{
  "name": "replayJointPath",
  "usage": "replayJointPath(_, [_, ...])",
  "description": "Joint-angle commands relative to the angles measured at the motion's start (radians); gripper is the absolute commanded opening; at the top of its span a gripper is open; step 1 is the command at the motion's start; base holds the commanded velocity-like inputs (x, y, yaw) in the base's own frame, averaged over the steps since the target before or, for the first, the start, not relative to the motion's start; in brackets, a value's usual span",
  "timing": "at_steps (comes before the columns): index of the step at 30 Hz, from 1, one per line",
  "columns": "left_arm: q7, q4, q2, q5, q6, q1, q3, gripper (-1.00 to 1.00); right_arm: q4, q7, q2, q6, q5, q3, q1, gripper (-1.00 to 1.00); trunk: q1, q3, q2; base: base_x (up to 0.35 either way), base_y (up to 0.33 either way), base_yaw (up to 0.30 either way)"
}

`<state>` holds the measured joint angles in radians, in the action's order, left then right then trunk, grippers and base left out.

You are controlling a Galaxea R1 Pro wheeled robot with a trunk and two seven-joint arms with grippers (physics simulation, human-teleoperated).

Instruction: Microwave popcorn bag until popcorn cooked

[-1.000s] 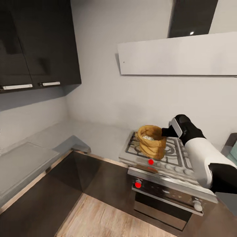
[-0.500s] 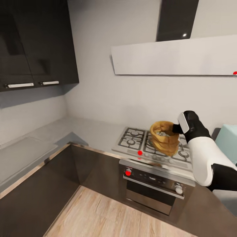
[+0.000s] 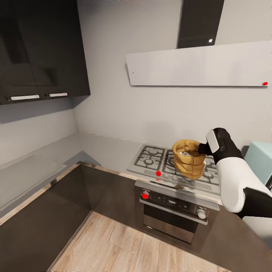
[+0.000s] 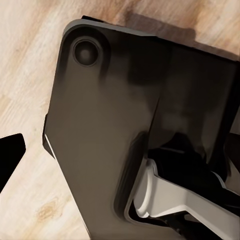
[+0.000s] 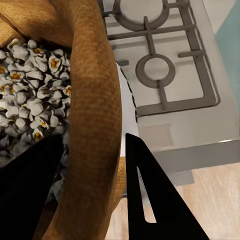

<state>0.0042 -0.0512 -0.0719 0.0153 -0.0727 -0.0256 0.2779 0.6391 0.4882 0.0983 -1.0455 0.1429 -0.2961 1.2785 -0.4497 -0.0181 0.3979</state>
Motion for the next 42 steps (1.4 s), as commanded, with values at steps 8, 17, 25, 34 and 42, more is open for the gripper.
replayJointPath(8, [0.000, -0.002, 0.001, -0.005, -0.006, 0.009, 0.008, 1.00, -0.003, 0.009, 0.001, -0.002, 0.009, -0.027, -0.001, -1.00, 0.000, -0.002, 0.002, -0.250, -0.188, 0.000])
replayJointPath(17, [0.000, -0.003, 0.001, -0.005, -0.006, 0.012, 0.009, 1.00, -0.008, 0.008, -0.001, -0.002, 0.009, -0.026, -0.001, -1.00, 0.000, -0.002, 0.002, -0.282, -0.212, 0.000])
replayJointPath(25, [0.000, -0.003, 0.001, 0.000, -0.006, 0.012, 0.008, 1.00, -0.011, -0.001, -0.002, -0.002, 0.011, -0.026, -0.002, -1.00, 0.000, -0.002, 0.002, -0.298, -0.174, 0.000])
replayJointPath(34, [0.000, -0.004, 0.001, 0.000, -0.006, 0.013, 0.009, 1.00, -0.013, -0.012, -0.039, -0.002, 0.009, -0.018, -0.022, -1.00, 0.000, -0.002, 0.002, -0.343, -0.006, 0.000])
replayJointPath(42, [0.000, -0.004, 0.001, 0.000, -0.006, 0.013, 0.009, 1.00, -0.013, -0.013, -0.057, -0.002, 0.008, -0.015, -0.023, -1.00, 0.000, -0.002, 0.002, -0.345, 0.064, 0.000])
